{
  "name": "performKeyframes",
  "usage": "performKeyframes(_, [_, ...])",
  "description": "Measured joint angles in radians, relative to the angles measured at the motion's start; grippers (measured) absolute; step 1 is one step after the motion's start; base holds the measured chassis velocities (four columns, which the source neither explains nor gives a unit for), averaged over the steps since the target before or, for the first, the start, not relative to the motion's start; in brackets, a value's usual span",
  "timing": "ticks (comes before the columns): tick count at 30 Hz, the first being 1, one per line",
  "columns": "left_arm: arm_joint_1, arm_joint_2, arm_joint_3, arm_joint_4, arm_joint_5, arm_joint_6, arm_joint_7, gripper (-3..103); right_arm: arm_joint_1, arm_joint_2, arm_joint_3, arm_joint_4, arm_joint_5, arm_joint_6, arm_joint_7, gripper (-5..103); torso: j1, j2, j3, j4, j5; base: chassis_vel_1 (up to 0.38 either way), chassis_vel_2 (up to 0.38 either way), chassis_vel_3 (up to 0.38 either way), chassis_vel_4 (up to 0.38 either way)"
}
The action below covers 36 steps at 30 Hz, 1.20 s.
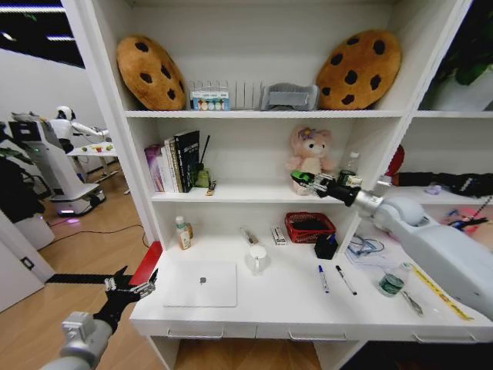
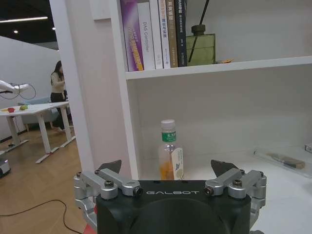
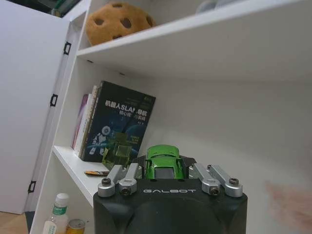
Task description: Organize the objects on the table.
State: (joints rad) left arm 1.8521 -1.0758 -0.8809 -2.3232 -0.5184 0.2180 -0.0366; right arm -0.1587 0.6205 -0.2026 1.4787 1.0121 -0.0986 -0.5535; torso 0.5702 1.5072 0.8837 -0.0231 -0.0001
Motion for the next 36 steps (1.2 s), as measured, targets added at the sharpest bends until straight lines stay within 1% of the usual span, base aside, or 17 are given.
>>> performKeyframes(2, [0.000,0.000,0.000,0.000,0.000,0.000,0.000,100,0.059,0.079,-0.066,-0.052,0.003,-0.047,0.057,36,0.000,0.000,0.000,-0.0001,-0.0001,0.000,0.000,0.000,0.000])
performKeyframes(3, [0.000,0.000,0.000,0.000,0.000,0.000,0.000,100,0.059,0.079,-0.066,-0.052,0.003,-0.047,0.057,36,0.000,0.000,0.000,-0.0001,-0.0001,0.000,0.000,0.000,0.000])
performKeyframes(5, [0.000,0.000,0.000,0.000,0.000,0.000,0.000,100,0.104,0.153,-0.120,-0.112,0.004,-0.076,0.103,36,0.000,0.000,0.000,0.0005,-0.0001,0.000,0.000,0.000,0.000])
performKeyframes(6, [0.000,0.000,0.000,0.000,0.000,0.000,0.000,100,0.104,0.153,-0.120,-0.112,0.004,-0.076,0.103,36,0.000,0.000,0.000,0.0005,-0.0001,0.000,0.000,0.000,0.000])
performKeyframes(7, [0.000,0.000,0.000,0.000,0.000,0.000,0.000,100,0.124,0.186,-0.145,-0.144,0.004,-0.090,0.118,36,0.000,0.000,0.000,0.0002,-0.0001,0.000,0.000,0.000,0.000])
performKeyframes(8, [0.000,0.000,0.000,0.000,0.000,0.000,0.000,100,0.124,0.186,-0.145,-0.144,0.004,-0.090,0.118,36,0.000,0.000,0.000,0.0002,-0.0001,0.000,0.000,0.000,0.000])
performKeyframes(9, [0.000,0.000,0.000,0.000,0.000,0.000,0.000,100,0.146,0.219,-0.169,-0.184,0.008,-0.108,0.133,36,0.000,0.000,0.000,0.0003,-0.0001,0.000,0.000,0.000,0.000])
performKeyframes(11, [0.000,0.000,0.000,0.000,0.000,0.000,0.000,100,0.165,0.245,-0.184,-0.220,0.017,-0.144,0.147,36,0.000,0.000,0.000,0.0000,-0.0001,0.000,0.000,0.000,0.000])
performKeyframes(12, [0.000,0.000,0.000,0.000,0.000,0.000,0.000,100,0.171,0.248,-0.189,-0.230,0.018,-0.158,0.148,36,0.000,0.000,0.000,-0.0001,-0.0001,0.000,0.000,0.000,0.000])
performKeyframes(15, [0.000,0.000,0.000,0.000,0.000,0.000,0.000,100,0.178,0.248,-0.207,-0.250,-0.004,-0.165,0.147,36,0.000,0.000,0.000,-0.0004,0.0000,0.000,0.000,0.000,0.000])
performKeyframes(18, [0.000,0.000,0.000,0.000,0.000,0.000,0.000,100,0.178,0.245,-0.211,-0.252,-0.009,-0.169,0.141,36,0.000,0.000,0.000,-0.0005,0.0003,0.000,0.000,0.000,0.000])
performKeyframes(20, [0.000,0.000,0.000,0.000,0.000,0.000,0.000,100,0.174,0.238,-0.219,-0.269,-0.021,-0.180,0.123,36,0.000,0.000,0.000,-0.0005,0.0001,0.000,0.000,0.000,0.000])
performKeyframes(26, [0.000,0.000,0.000,0.000,0.000,0.000,0.000,100,0.162,0.235,-0.225,-0.296,-0.049,-0.198,0.122,36,0.000,0.000,0.000,-0.0003,0.0002,0.000,0.000,0.000,0.000])
performKeyframes(30, [0.000,0.000,0.000,0.000,0.000,0.000,0.000,100,0.160,0.249,-0.225,-0.324,-0.060,-0.194,0.123,36,0.000,0.000,0.000,-0.0001,-0.0001,0.000,0.000,0.000,0.000])
performKeyframes(36, [0.000,0.000,0.000,0.000,0.000,0.000,0.000,100,0.164,0.280,-0.224,-0.367,-0.071,-0.183,0.150,36,0.000,0.000,0.000,-0.0001,-0.0002,0.000,0.000,0.000,0.000])
